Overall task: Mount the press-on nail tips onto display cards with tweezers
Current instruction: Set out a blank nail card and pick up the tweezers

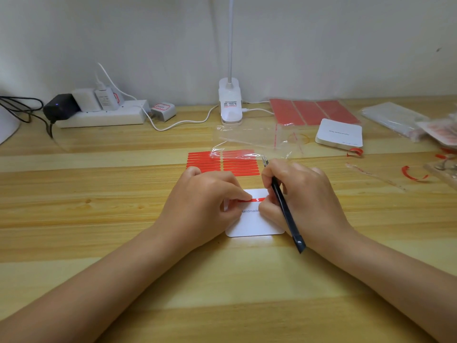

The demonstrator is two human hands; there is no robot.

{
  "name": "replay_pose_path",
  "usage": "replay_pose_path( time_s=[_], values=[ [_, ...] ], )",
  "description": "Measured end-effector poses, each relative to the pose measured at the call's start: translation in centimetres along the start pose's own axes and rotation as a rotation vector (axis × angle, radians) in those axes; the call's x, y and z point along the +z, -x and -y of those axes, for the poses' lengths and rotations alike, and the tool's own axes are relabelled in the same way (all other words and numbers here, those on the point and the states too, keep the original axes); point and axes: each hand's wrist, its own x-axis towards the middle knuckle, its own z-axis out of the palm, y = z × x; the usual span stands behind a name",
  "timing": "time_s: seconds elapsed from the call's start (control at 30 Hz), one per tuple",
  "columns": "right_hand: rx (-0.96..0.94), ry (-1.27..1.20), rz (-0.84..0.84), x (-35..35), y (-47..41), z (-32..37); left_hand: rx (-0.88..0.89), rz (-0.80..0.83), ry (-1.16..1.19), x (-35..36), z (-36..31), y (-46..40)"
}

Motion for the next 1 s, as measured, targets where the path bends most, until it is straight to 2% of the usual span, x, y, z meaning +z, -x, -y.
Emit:
replay_pose_path(
  time_s=[0.27,0.43,0.5,0.57,0.63,0.73,0.83,1.0],
  values=[
    [0.045,-0.103,0.045,0.0,-0.1,0.0,0.019,-0.022,-0.012,0.1,-0.1,0.1],
    [0.114,-0.055,0.062,-0.1,0.1,-0.3,0.011,-0.011,0.012,0.1,0.0,0.1],
    [0.203,-0.116,0.04,-0.3,0.2,-0.7,0.003,-0.013,0.028,0.1,0.1,0.2],
    [0.227,-0.24,-0.056,-0.6,0.2,-0.6,-0.003,-0.013,0.038,0.2,0.2,0.3],
    [0.045,-0.207,-0.139,-0.8,0.3,0.0,0.004,-0.016,0.022,0.2,0.2,0.3],
    [-0.249,0.026,-0.079,-0.6,0.7,0.5,0.023,-0.044,0.005,0.3,0.1,0.4],
    [-0.293,0.094,-0.061,-0.6,0.7,0.3,0.014,-0.057,0.003,0.3,0.1,0.4],
    [-0.227,0.136,-0.082,-0.8,0.9,0.3,-0.015,-0.039,0.002,0.3,0.1,0.4]
  ],
)
